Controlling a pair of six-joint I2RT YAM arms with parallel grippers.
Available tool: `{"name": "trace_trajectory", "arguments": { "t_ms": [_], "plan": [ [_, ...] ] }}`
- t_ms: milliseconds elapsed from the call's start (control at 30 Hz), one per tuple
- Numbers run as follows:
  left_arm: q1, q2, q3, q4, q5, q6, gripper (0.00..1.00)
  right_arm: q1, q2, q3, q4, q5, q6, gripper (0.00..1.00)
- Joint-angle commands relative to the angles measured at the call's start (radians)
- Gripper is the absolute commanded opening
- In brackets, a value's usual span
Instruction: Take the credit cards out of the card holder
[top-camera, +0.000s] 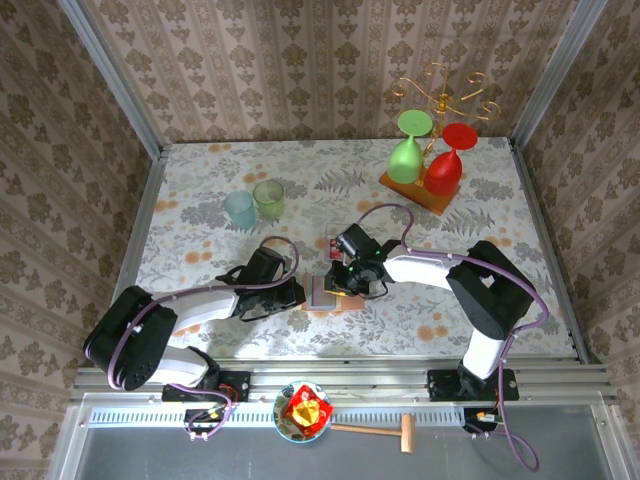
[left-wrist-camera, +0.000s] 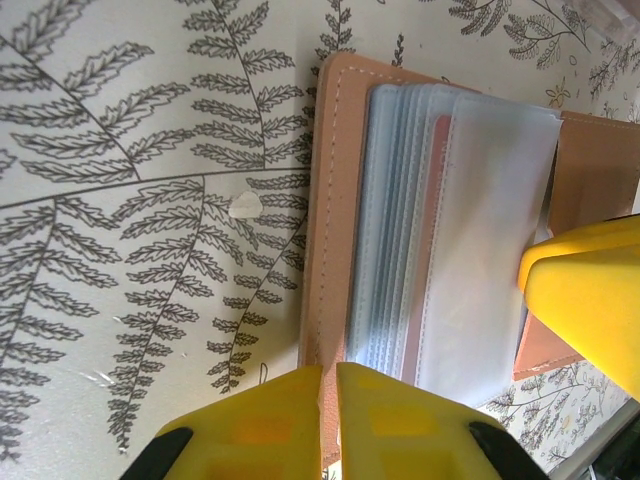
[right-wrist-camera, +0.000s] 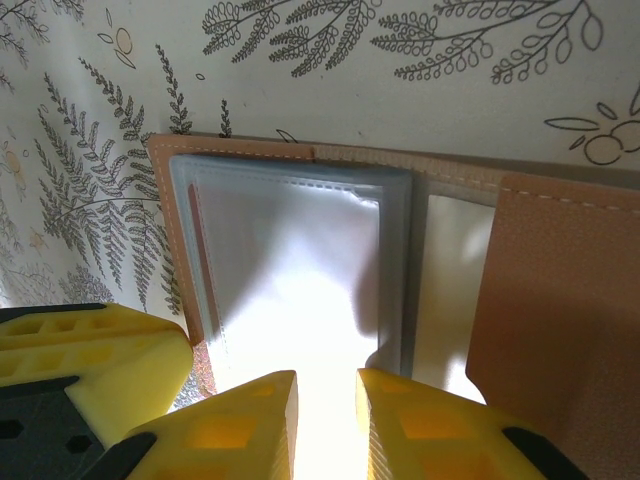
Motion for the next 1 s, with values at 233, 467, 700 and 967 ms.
{"name": "trace_trajectory", "arguments": {
  "t_ms": [233,467,700,967],
  "plan": [
    [-0.004,-0.016,0.013,-0.030,-0.010,0.003,0.13,0.005,-0.026,-0.007,-0.041,0.035,-0.011,0.23],
    [-0.003,-0.018,0.023,-0.039,-0.011,0.006,0.13,0.006,-0.029,-0.013,-0.045,0.041,-0.015,0.23],
    [-0.001,-0.033,0.033,-0.054,-0.013,0.009,0.13,0.005,-0.031,-0.019,-0.045,0.046,-0.015,0.22],
    [-0.002,-0.062,0.057,-0.077,-0.016,0.012,0.14,0.005,-0.033,-0.029,-0.044,0.051,-0.013,0.22]
  ]
}}
